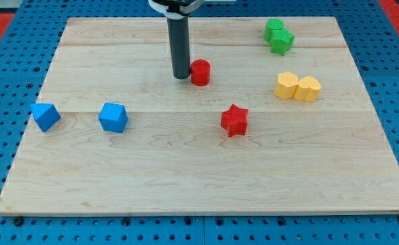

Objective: Push the yellow hexagon towards the top left

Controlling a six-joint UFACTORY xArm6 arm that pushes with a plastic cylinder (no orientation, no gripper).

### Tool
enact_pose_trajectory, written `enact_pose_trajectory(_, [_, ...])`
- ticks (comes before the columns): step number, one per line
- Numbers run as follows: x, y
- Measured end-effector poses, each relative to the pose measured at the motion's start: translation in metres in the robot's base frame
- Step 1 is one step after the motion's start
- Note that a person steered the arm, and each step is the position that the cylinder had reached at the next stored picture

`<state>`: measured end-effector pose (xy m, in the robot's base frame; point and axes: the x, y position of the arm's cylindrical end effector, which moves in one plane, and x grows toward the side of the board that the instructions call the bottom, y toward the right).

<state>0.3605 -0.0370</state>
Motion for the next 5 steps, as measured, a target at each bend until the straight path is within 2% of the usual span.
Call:
enact_pose_trajectory(1, [0.045, 0.047])
enact_pose_trajectory(2, [0.069, 0.154])
enact_pose_trajectory(3, [0.073, 0.219])
enact_pose_trajectory(5, [0.065, 0.215])
